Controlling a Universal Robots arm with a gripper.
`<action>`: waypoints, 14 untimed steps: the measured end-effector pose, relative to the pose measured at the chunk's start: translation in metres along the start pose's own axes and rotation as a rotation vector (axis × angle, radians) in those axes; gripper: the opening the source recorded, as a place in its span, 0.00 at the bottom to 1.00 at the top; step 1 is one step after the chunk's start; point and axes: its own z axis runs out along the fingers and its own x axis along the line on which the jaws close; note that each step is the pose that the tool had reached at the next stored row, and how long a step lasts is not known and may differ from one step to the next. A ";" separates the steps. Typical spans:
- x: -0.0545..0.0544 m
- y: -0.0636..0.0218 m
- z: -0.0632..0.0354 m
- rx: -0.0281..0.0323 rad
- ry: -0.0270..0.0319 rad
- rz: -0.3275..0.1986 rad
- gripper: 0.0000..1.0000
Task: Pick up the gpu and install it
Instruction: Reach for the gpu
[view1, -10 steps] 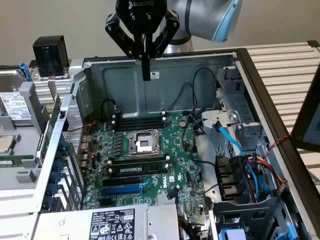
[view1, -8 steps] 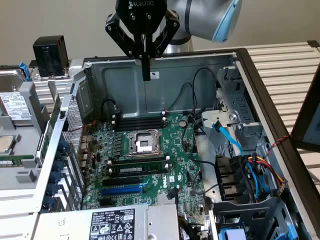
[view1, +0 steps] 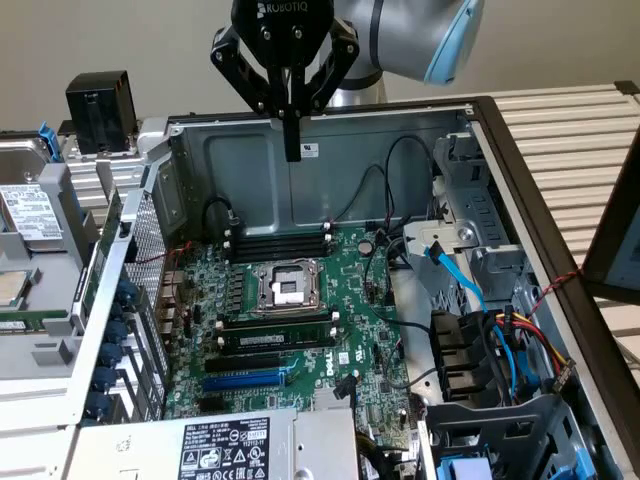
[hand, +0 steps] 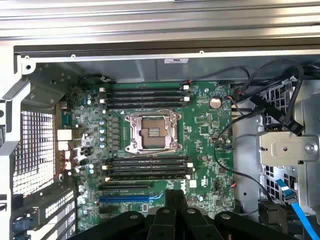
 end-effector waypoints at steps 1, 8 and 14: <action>0.000 0.0000 0.0000 0.0000 0.0000 0.000 0.11; 0.015 -0.0008 -0.0003 0.0000 -0.0008 0.000 0.11; 0.041 -0.0015 -0.0008 -0.0001 -0.0010 0.000 0.11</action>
